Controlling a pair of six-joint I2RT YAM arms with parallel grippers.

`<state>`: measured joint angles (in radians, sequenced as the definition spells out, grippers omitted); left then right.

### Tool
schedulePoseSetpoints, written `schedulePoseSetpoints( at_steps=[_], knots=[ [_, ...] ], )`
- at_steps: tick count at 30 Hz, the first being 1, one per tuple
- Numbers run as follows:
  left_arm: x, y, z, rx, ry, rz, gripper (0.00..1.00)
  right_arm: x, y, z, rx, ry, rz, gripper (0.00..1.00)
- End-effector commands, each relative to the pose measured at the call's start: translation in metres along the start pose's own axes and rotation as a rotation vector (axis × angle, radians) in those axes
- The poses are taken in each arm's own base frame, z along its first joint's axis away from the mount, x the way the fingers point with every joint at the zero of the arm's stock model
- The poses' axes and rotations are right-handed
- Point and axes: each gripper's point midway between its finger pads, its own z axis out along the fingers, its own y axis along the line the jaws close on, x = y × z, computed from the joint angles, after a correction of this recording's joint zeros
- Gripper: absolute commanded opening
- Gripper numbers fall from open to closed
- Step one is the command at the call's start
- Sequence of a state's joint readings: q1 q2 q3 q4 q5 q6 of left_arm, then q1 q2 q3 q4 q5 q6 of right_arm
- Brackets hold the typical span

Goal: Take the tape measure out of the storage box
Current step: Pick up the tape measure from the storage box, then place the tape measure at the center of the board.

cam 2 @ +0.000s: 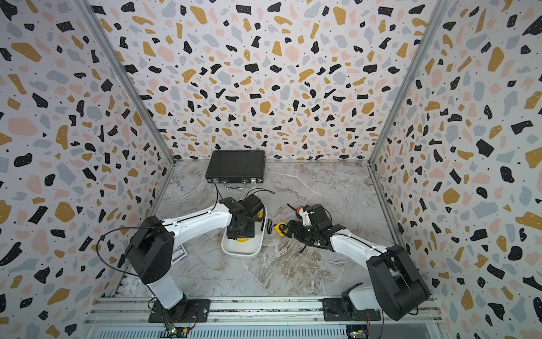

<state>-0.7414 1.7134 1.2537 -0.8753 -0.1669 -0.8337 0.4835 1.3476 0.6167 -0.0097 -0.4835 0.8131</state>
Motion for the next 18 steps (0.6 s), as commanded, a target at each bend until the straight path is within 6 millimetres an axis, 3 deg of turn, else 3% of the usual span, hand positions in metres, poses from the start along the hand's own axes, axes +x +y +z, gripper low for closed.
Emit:
schedulePoseSetpoints(
  at_steps=[1,9,18],
  knots=[
    [-0.010,0.003,-0.030,0.022,-0.048,-0.043,0.00,-0.009,0.022,-0.012,-0.047,-0.036,-0.051,0.89],
    [-0.027,-0.019,-0.080,0.178,-0.104,-0.136,0.00,-0.017,0.053,-0.027,-0.112,-0.132,-0.143,0.89],
    [-0.048,-0.070,-0.115,0.348,-0.132,-0.220,0.00,-0.019,0.094,-0.050,-0.180,-0.307,-0.302,0.88]
  ],
)
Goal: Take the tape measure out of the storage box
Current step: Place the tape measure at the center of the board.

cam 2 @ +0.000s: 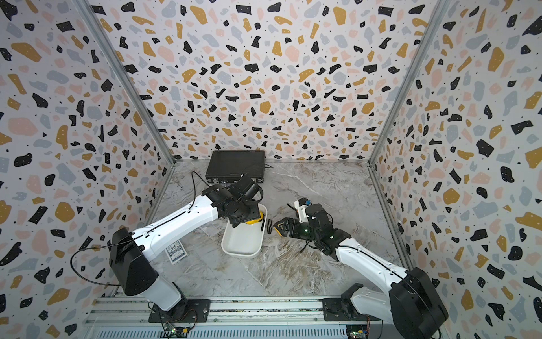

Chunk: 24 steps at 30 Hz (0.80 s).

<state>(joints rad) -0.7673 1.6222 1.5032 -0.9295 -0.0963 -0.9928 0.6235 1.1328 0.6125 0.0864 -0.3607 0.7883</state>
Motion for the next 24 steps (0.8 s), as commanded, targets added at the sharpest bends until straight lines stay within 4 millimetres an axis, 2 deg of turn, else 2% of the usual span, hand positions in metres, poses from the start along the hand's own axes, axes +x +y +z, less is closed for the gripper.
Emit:
schedulePoseSetpoints(
  at_steps=[1,6,12,17,24],
  knots=[
    [-0.007,-0.032,-0.007,0.088,-0.008,-0.065,0.00,-0.020,0.019,-0.010,-0.027,-0.133,-0.092,0.88],
    [-0.007,-0.066,-0.008,0.194,0.009,-0.136,0.00,-0.026,0.031,-0.017,-0.054,-0.228,-0.163,0.87],
    [0.001,-0.089,-0.007,0.268,0.042,-0.187,0.00,-0.036,0.036,-0.021,-0.072,-0.311,-0.197,0.87],
    [0.008,-0.100,-0.013,0.324,0.059,-0.214,0.00,-0.041,0.037,-0.019,-0.094,-0.348,-0.195,0.87],
    [0.010,-0.097,-0.022,0.352,0.050,-0.230,0.00,-0.042,0.040,-0.017,-0.125,-0.368,-0.193,0.84]
  ],
)
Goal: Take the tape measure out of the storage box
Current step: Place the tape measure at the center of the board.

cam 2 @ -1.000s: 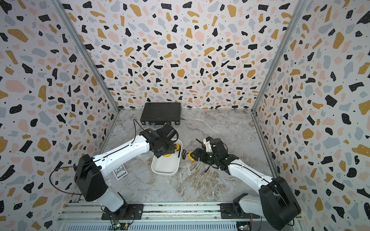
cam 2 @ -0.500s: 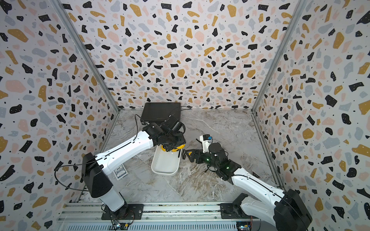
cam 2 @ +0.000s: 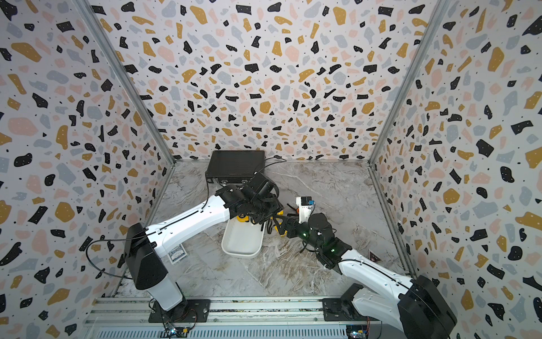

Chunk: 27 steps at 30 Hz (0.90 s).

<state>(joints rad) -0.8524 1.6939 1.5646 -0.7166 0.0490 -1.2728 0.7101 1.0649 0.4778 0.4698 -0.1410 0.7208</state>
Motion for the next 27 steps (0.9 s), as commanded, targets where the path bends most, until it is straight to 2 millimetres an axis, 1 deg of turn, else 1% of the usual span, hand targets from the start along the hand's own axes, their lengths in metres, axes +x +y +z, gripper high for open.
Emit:
schedulePoseSetpoints(
  at_steps=[1,6,10,14,18,22,27],
  knots=[
    [0.000,-0.015,-0.019,0.094,-0.012,-0.017,0.00,-0.012,0.010,0.000,-0.043,-0.054,-0.012,0.84],
    [0.002,-0.018,-0.024,0.127,-0.008,-0.027,0.00,-0.009,0.012,0.004,-0.064,-0.052,0.005,0.73],
    [0.004,-0.019,-0.027,0.150,0.001,-0.037,0.00,-0.009,0.015,0.004,-0.092,-0.061,0.011,0.72],
    [0.005,-0.018,-0.029,0.166,0.006,-0.051,0.00,-0.009,0.017,0.005,-0.113,-0.063,0.015,0.67],
    [0.009,-0.018,-0.030,0.184,0.023,-0.067,0.00,-0.008,0.017,0.006,-0.119,-0.067,0.018,0.59],
    [0.011,-0.017,-0.031,0.189,0.029,-0.076,0.00,-0.006,0.017,0.007,-0.125,-0.061,0.020,0.48],
    [0.013,-0.019,-0.031,0.201,0.042,-0.083,0.00,-0.006,0.017,0.008,-0.124,-0.059,0.024,0.28]
  ],
)
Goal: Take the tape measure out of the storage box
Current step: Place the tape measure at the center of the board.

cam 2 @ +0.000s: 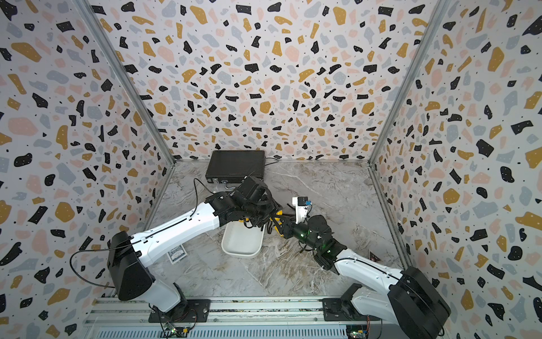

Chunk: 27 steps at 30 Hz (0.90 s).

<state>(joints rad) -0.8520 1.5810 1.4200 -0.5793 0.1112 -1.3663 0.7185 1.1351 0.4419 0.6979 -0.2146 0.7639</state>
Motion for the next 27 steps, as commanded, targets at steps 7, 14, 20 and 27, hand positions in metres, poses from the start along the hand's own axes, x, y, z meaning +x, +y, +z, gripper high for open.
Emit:
schedulePoseSetpoints(
  at_steps=[7,14,20,27],
  knots=[
    [0.004,-0.018,-0.014,0.084,0.018,0.002,0.00,-0.002,-0.006,-0.001,0.026,-0.011,0.014,0.09],
    [-0.004,-0.012,-0.016,0.065,-0.005,0.053,0.79,0.009,-0.008,-0.008,0.044,0.059,0.042,0.02],
    [-0.021,0.003,-0.035,0.001,-0.063,0.129,1.00,0.035,-0.014,-0.028,0.074,0.169,0.102,0.02],
    [-0.036,0.026,-0.047,-0.062,-0.104,0.186,1.00,0.082,-0.030,-0.042,0.110,0.332,0.244,0.02]
  ],
)
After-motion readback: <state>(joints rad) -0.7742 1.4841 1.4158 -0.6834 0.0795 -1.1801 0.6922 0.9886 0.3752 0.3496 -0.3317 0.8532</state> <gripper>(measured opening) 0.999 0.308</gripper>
